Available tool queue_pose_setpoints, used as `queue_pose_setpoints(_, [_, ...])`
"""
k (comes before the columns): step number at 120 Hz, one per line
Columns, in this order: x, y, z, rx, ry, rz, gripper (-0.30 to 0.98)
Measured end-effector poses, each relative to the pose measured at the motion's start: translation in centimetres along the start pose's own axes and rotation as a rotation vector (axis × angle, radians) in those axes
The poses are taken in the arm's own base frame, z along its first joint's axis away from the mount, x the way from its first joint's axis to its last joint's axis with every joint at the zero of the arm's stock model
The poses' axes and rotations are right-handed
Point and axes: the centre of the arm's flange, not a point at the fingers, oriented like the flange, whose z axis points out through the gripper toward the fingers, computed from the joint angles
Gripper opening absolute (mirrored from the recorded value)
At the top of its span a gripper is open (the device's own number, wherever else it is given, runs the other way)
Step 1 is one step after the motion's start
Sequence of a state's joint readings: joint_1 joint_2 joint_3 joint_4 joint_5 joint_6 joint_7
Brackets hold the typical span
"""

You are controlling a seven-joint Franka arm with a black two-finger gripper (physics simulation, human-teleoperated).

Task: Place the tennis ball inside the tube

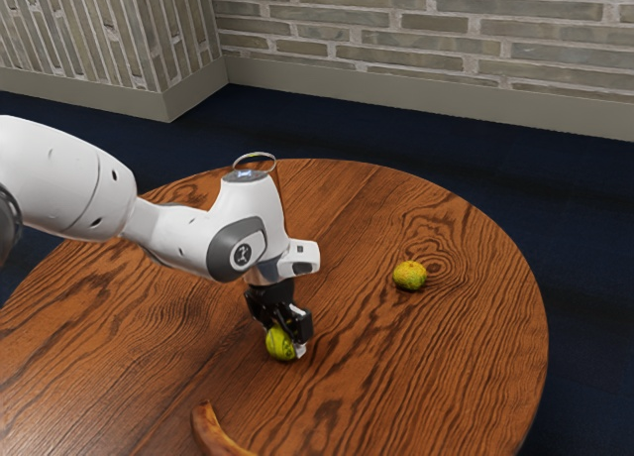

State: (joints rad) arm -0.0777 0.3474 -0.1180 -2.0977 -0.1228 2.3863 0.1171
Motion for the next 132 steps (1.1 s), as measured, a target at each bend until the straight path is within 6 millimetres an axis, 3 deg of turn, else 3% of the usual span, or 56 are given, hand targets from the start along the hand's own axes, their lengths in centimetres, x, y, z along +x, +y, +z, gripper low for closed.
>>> queue_pose_setpoints(16, [-0.1,0.6,-0.8,0.002,0.004,0.011,0.42])
queue_pose_setpoints(29, [-0.4,1.0,-3.8,0.011,0.036,0.021,0.39])
queue_pose_setpoints(40, [-1.0,2.1,-9.0,0.024,0.093,0.039,0.36])
queue_pose_setpoints(65, [-1.0,2.1,-24.2,0.075,0.236,0.047,0.34])
queue_pose_setpoints(85, [0.2,0.5,-30.6,0.12,0.275,0.038,0.33])
queue_pose_setpoints(94, [1.4,-1.2,-32.3,0.138,0.29,0.018,0.34])
queue_pose_setpoints(111, [2.5,-7.8,-33.0,0.169,0.278,-0.073,0.34])
queue_pose_setpoints(132, [5.6,-10.7,-31.9,0.184,0.258,-0.093,0.34])
